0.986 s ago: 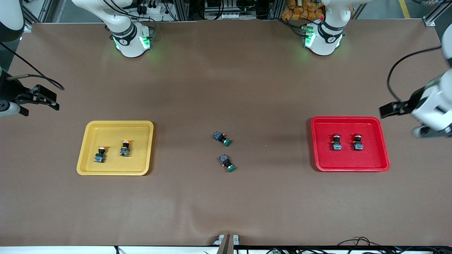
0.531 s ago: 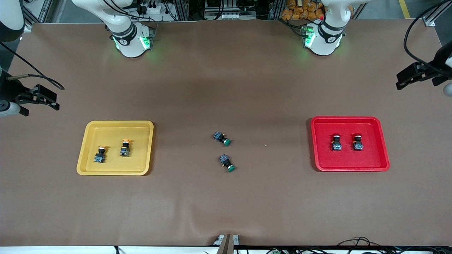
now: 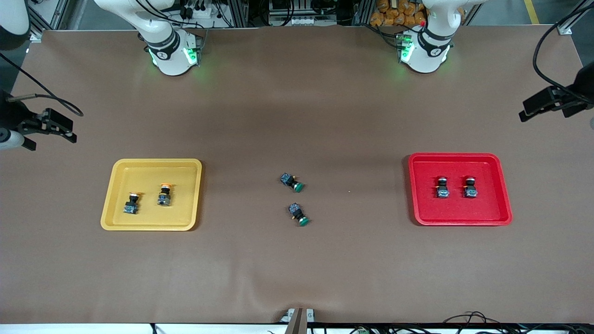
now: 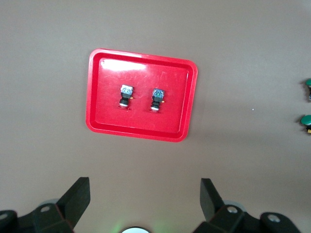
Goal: Place red and yellow buttons in trays
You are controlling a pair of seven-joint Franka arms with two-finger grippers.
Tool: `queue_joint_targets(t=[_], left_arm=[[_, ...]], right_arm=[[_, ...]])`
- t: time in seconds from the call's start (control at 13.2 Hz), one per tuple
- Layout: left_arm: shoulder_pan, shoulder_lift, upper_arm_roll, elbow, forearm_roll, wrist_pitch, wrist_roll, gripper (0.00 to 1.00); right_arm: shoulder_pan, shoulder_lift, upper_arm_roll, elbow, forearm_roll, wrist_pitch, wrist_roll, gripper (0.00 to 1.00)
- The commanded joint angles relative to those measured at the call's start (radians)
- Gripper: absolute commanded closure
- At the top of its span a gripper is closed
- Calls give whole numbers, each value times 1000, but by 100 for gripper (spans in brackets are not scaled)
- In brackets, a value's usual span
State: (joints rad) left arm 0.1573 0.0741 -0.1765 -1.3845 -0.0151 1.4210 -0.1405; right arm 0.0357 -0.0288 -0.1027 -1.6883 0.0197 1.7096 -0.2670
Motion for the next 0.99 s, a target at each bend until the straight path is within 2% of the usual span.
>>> queue_joint_targets(t=[0.0, 0.08, 0.46, 0.91], left_arm=[[-115, -10, 121, -30, -20, 21, 13, 0], [-157, -17, 167, -54, -20, 41, 15, 0], [-165, -111, 170, -181, -19, 82, 15, 0], [-156, -119, 167, -165, -19, 95, 16, 0]], right_arm=[[-7, -71, 8, -28, -15, -25, -8, 0], [-10, -77, 6, -28, -15, -30, -8, 0], [-11, -79, 3, -28, -12, -31, -14, 0], [-11, -102, 3, -24, -12, -67, -15, 0]])
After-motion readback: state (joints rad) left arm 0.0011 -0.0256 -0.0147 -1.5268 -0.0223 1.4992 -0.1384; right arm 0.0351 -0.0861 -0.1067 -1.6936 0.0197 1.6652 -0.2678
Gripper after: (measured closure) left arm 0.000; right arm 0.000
